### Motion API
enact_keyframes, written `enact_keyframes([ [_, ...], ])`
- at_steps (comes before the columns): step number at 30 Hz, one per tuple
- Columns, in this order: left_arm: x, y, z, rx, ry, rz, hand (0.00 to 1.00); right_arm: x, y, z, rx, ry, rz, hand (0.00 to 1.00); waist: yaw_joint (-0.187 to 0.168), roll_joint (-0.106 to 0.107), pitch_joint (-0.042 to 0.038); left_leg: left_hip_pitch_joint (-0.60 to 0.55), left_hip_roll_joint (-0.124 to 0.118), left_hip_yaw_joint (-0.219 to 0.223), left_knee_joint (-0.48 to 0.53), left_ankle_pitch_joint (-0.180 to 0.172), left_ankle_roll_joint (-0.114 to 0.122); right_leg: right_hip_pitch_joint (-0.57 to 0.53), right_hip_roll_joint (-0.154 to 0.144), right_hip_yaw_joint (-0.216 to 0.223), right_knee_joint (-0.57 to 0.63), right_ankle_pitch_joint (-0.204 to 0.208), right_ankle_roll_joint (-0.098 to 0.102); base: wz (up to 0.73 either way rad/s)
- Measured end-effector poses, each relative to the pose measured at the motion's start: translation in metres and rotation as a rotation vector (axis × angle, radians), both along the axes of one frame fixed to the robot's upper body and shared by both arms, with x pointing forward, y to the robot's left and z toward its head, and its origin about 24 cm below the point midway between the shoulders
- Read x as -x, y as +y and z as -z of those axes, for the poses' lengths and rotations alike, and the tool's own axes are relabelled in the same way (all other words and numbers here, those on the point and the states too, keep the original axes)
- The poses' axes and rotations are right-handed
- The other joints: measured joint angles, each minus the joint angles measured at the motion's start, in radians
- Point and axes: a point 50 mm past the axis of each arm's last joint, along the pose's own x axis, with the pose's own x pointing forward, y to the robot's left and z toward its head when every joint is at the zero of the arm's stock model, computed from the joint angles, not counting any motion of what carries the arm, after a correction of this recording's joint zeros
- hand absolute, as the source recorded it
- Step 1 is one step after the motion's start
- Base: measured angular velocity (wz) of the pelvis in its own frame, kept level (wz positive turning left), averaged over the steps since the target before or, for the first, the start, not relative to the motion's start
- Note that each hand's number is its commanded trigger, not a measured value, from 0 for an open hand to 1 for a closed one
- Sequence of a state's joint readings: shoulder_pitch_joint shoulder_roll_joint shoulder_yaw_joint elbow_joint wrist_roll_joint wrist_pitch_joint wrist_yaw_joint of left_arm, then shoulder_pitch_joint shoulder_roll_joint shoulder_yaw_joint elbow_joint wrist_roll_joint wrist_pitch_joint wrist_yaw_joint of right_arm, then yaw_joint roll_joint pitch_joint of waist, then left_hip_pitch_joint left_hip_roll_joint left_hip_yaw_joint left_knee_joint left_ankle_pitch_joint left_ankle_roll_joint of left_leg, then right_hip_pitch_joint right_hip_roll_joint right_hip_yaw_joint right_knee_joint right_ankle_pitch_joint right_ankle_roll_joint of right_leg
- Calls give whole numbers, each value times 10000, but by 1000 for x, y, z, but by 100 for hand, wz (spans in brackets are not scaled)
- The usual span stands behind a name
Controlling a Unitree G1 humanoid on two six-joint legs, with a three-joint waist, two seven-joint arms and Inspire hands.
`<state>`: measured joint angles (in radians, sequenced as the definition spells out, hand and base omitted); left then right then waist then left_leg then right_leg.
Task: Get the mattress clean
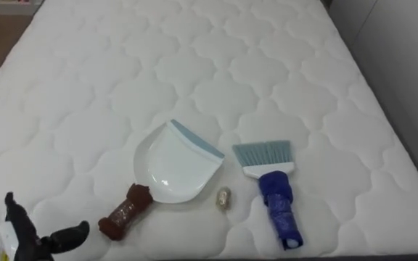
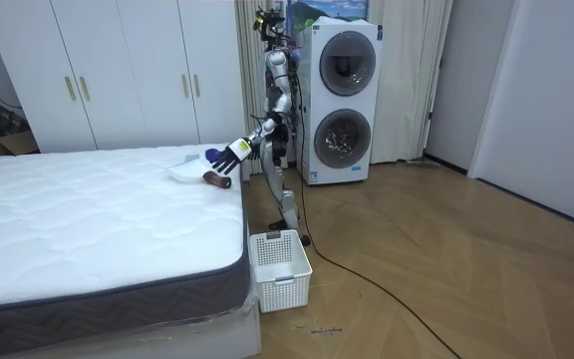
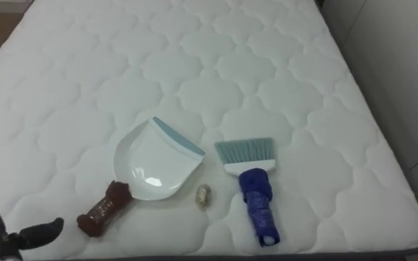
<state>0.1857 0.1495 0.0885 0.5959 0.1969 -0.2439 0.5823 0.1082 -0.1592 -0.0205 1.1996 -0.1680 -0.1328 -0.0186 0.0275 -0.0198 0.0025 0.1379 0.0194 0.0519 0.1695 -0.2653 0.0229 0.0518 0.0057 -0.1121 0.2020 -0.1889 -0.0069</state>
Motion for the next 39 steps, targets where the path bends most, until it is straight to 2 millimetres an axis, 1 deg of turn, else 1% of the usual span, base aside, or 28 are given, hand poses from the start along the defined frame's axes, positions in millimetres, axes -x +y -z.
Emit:
enact_keyframes([
  [4,-11,-10,-3,-251,-146,839,0,-5,2,0,-158,-89,-140,0,-78,-64,40,-67,2,2,4,0,0,-23,0,-3,-3,0,0,0],
  [6,-17,-14,-7,-348,-335,1158,0,-7,3,-1,-193,-160,-259,0,-91,-84,48,-98,2,16,12,0,0,-41,-2,-7,2,0,0,0],
  [8,-22,-17,-11,-414,-541,1470,0,-8,4,-1,-204,-211,-403,0,-125,-98,38,-175,1,16,58,0,0,-97,-7,-5,15,0,0,0],
  [9,-25,-17,-12,-553,-611,1671,0,-11,5,-1,-229,-307,-483,0,-197,-109,29,-275,-2,1,156,0,0,-176,-21,-20,15,5,-1,0],
  [13,-31,-20,-15,-651,-618,2124,0,-13,6,-2,-283,-362,-547,0,-290,-94,34,-338,2,-3,206,0,0,-194,-15,-23,1,21,-7,0],
  [16,-38,-30,-16,-550,-654,2725,0,-16,5,-2,-310,-389,-535,0,-306,-45,24,-423,-3,-10,216,0,0,-288,-25,-35,4,24,-10,0],
  [22,-39,-34,-14,-529,-533,3078,0,-20,6,-2,-349,-330,-602,0,-480,-30,22,-473,3,-6,218,0,0,-349,-15,-38,0,28,-17,-1],
  [25,-39,-34,-14,-527,-526,3098,0,-20,6,-2,-416,-326,-595,0,-491,-26,24,-505,4,8,219,0,0,-375,-15,-45,-3,28,-17,0],
  [26,-39,-34,-14,-545,-519,3124,0,-20,6,-2,-423,-323,-614,0,-498,-25,15,-565,6,50,223,0,0,-449,-12,-27,2,29,-18,-6],
  [28,-38,-35,-13,-560,-434,3217,0,-22,5,-2,-410,-328,-603,0,-486,-10,22,-653,15,163,223,0,0,-572,-8,-2,9,40,-28,-8],
  [30,-38,-36,-13,-554,-402,3263,0,-22,5,-2,-398,-336,-582,0,-483,-3,17,-781,18,175,242,0,-1,-714,-1,33,34,57,-43,-6],
  [32,-37,-37,-9,-601,-174,3390,0,-25,5,-3,-324,-368,-662,0,-510,29,31,-860,19,175,289,0,-1,-750,-2,46,18,85,-47,-3],
  [33,-36,-38,-3,-589,142,3506,0,-26,4,-3,-251,-361,-771,0,-539,54,39,-875,17,187,295,0,-1,-760,-5,59,21,85,-47,-4],
  [37,-33,-42,8,-533,756,3754,0,-32,5,-4,-185,-411,-1017,0,-573,72,52,-988,16,260,291,0,-1,-920,17,198,29,101,-40,-9],
  [39,-33,-40,12,-537,1000,3725,0,-32,4,-4,-145,-373,-1096,0,-682,67,56,-1023,12,271,288,0,-1,-954,14,237,28,101,-40,0],
])
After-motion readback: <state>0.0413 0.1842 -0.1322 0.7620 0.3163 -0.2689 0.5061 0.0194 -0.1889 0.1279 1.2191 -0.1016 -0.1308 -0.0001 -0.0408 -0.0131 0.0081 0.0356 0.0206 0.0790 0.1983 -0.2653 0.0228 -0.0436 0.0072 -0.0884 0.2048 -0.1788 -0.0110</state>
